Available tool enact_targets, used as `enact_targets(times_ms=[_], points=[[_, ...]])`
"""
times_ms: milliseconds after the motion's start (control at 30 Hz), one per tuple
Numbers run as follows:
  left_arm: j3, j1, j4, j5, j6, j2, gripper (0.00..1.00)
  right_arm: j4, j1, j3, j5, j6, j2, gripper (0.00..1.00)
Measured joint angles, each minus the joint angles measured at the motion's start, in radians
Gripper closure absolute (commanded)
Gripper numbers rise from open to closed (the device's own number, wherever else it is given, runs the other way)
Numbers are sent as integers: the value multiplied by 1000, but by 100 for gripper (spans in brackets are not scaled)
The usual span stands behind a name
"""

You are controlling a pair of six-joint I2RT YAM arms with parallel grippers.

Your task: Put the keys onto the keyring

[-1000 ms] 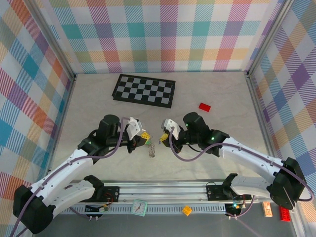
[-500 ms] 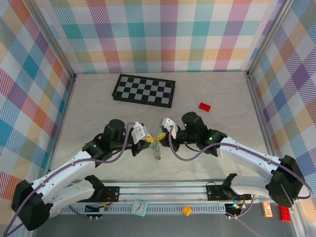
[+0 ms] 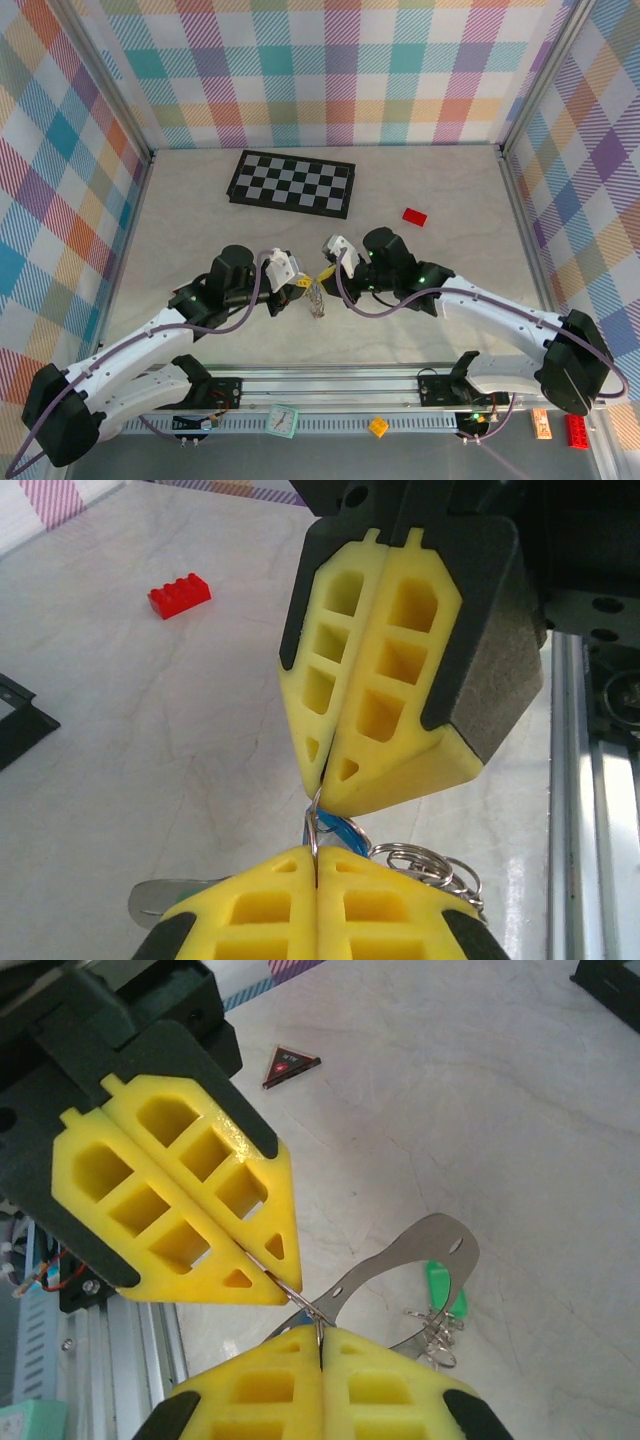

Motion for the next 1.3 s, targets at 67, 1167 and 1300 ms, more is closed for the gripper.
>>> enact_targets(times_ms=[67,1167,1300], points=[[-16,-8,16,-18,15,-11,100,-14,0,13,3,30,7,100],[-179,-39,291,-35,-18,-81,100,-100,-78,-11,-64,-139,-89,53],[-196,-39,345,-16,-47,-80,100,-90,-78,-14,-140,-210,-103,57]])
